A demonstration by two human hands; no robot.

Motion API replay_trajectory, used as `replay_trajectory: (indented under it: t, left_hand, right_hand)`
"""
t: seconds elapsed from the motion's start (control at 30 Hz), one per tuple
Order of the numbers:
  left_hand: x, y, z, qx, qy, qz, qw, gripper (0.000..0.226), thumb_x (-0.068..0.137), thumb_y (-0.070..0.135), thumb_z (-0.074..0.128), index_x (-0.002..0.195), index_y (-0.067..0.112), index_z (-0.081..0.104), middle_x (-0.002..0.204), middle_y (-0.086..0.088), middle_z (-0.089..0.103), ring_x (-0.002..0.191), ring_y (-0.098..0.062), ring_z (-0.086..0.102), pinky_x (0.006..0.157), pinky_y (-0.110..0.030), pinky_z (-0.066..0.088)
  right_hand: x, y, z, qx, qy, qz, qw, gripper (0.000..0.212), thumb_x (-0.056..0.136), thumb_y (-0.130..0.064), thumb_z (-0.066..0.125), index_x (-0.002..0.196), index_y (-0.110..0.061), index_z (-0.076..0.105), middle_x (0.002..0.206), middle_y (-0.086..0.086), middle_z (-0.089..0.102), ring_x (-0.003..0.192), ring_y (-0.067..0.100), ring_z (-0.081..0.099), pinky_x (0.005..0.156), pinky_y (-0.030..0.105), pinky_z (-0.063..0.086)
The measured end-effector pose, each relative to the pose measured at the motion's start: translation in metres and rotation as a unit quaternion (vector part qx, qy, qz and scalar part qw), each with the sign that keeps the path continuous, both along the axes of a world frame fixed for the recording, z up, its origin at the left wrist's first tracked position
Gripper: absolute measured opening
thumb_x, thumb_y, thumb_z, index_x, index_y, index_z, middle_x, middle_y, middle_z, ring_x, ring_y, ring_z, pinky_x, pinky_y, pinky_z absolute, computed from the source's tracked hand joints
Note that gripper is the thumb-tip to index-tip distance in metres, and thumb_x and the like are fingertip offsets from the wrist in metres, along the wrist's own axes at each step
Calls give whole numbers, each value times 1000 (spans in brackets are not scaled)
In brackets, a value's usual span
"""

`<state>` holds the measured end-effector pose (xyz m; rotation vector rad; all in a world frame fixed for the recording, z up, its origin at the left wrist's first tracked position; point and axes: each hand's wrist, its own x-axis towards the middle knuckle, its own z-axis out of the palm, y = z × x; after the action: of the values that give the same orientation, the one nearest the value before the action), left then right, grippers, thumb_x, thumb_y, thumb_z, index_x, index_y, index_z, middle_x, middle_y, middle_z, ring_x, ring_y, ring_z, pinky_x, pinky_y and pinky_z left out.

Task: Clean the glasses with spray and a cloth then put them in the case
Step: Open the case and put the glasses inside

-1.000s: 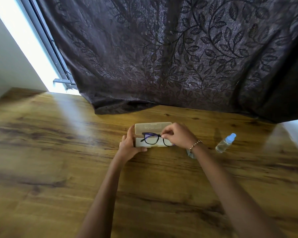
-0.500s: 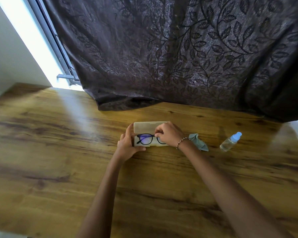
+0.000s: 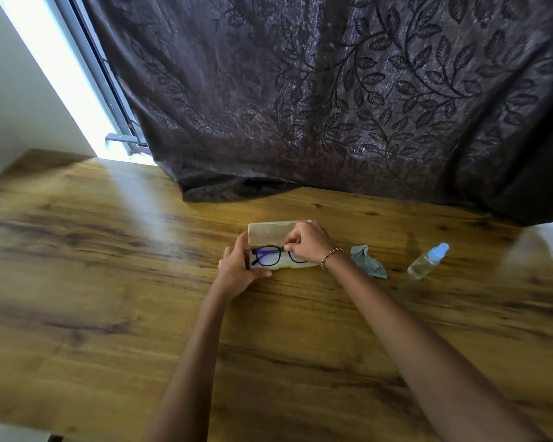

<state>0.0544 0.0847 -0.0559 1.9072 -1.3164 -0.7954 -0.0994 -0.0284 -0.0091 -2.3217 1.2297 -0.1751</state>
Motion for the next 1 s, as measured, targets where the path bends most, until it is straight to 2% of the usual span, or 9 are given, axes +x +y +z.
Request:
replay_trajectory:
  t: [0.17,0.33,0.43,0.5,0.57,0.7,0.77,0.87,1.0]
  left_hand:
    - [-1,2,4,5,15,2,1000,95,71,25,80,145,32,21,113,13,41,121,-21,38,104,-49,34]
    - [-2,2,7,10,17,3,1000,94,73,24,79,147,27,20,132,-1,46,125,-23,37,106,-53,32]
    - [-1,2,7,11,22,0,1000,94,72,25,79,146,28,21,124,4,44,125,-24,37,107,-53,32]
    - [-1,1,6,12,19,3,1000,95,71,27,80,146,30,21,121,7,43,125,-24,37,107,-51,31]
    - [0,0,5,15,9,9,1000,96,70,30,80,146,30,21,128,3,46,126,-24,36,106,-48,29]
    - [2,-2,-1,9,-2,6,1000,96,70,34,80,145,32,20,134,0,48,128,-23,33,103,-46,26]
    - [3,-1,-3,10,2,7,1000,96,69,35,80,145,34,19,133,1,46,128,-23,33,105,-47,26]
    - [4,-1,-4,12,6,6,1000,96,70,35,79,144,36,19,129,5,45,128,-24,33,104,-48,27]
    - [4,-2,-6,0,-14,0,1000,95,71,35,79,145,33,20,136,2,49,129,-21,32,101,-44,26]
  right_hand:
    - [1,0,-1,-12,0,-7,1000,12,84,-21,69,92,-16,77,99,2,72,108,22,55,101,32,37]
    - [0,0,-3,-17,1,-4,1000,13,84,-23,69,94,-18,77,100,1,72,108,22,54,97,31,38]
    - [-1,-1,-2,-17,9,5,1000,14,84,-23,70,96,-18,76,102,1,72,107,21,54,95,31,40]
    - [-2,-3,0,-7,7,15,1000,15,84,-23,70,96,-16,76,101,2,72,103,19,58,86,26,42]
    - [-6,-4,4,16,-20,18,1000,15,84,-20,71,97,-14,76,99,2,74,95,14,64,78,22,44]
    - [-23,-8,11,29,-102,-17,994,16,86,-17,68,100,-14,75,99,3,74,91,9,66,77,14,45]
    - [-36,-11,10,35,-117,-36,992,16,87,-16,67,101,-15,75,100,2,74,90,6,65,76,12,44]
    - [-57,-14,6,48,-135,-58,988,17,85,-13,69,101,-15,74,102,1,73,85,-3,61,70,1,42]
    - [-72,-9,-6,91,-153,-71,982,29,80,-11,74,108,-14,70,105,1,72,84,-7,61,71,-1,43]
